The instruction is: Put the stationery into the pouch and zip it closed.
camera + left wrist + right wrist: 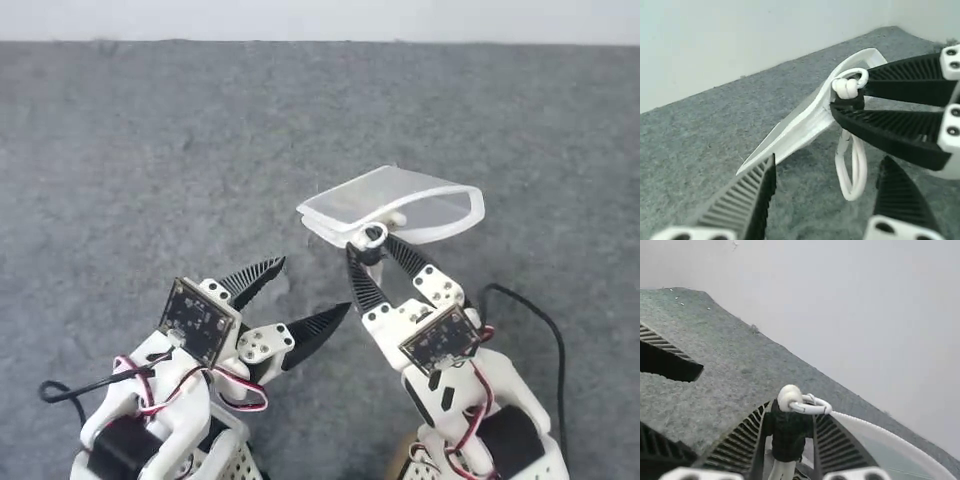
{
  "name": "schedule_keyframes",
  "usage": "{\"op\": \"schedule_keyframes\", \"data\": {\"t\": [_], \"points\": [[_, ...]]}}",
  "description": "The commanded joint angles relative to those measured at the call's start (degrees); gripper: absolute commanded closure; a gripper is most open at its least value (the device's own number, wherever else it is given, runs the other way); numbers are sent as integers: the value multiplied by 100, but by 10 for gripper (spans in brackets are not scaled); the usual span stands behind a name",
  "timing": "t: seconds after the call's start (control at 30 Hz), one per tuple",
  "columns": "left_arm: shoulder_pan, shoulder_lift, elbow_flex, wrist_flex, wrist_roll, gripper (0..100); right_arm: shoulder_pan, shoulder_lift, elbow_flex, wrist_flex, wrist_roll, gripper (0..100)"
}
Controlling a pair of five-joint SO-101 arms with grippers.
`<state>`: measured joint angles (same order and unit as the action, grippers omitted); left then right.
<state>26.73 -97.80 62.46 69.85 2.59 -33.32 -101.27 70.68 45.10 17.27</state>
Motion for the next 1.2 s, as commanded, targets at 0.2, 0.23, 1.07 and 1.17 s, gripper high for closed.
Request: {"op": "schedule_keyframes", "data": {"t": [0.2, 0.23, 1.07, 1.17], "points": [[35, -35, 48, 9, -237, 694, -198, -136, -677, 576, 448, 993], [35, -35, 48, 9, -290, 694, -295, -136, -721, 673, 545, 993], [440, -44, 233, -35, -765, 695, -1262, -110, -1969, 2316, 668, 993], [440, -44, 136, 0, -738, 695, -1262, -110, -1960, 2316, 668, 993]]}}
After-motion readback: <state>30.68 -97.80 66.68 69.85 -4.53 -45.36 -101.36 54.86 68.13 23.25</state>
